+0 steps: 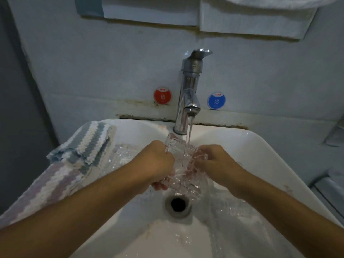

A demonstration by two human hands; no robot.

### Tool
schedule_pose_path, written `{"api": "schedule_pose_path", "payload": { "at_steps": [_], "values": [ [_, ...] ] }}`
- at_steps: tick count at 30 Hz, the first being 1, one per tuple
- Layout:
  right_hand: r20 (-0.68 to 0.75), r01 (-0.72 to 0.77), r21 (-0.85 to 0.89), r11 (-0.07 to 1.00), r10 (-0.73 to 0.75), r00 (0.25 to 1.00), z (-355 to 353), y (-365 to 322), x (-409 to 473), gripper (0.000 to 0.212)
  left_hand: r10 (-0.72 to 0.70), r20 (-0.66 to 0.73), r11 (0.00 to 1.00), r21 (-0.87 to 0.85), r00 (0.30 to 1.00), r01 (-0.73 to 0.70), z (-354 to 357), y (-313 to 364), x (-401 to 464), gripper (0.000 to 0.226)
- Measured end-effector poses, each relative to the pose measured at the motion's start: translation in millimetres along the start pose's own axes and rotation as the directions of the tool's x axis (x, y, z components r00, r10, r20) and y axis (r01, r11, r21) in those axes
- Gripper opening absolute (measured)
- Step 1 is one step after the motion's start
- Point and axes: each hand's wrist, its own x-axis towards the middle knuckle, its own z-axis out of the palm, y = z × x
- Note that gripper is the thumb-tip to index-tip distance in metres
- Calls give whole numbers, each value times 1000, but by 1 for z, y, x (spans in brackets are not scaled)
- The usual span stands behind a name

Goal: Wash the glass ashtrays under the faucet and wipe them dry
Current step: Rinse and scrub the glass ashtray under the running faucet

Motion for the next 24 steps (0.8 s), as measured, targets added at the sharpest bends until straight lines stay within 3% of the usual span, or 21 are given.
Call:
{"api": "schedule_pose_path", "payload": {
  "at_steps": [6, 12, 16, 20, 22, 24],
  "values": [
    [174, 74, -39, 996, -66, 982, -7, 0, -1, 21, -44, 84, 998, 43, 995, 40, 1, -2, 1, 16],
    [89, 264, -353, 898, -249, 964, -2, 6, 1, 16, -44, 119, 997, 60, 992, 37, 1, -2, 1, 18],
    [-32, 269, -327, 906, -296, 955, 1, 5, -1, 45, 6, 156, 998, 67, 988, -17, 2, -1, -2, 20],
    [-51, 209, -432, 877, -255, 965, 3, 5, -5, 70, 61, 154, 996, 50, 986, -70, 6, -3, -3, 22],
    [-26, 205, -463, 862, -244, 969, 3, 4, -4, 63, 95, 132, 994, 39, 987, -101, 6, -3, -1, 24],
    [47, 226, -457, 860, -230, 972, 2, 3, -2, 43, 112, 109, 993, 17, 988, -115, 4, -3, 0, 29]
  ]
}}
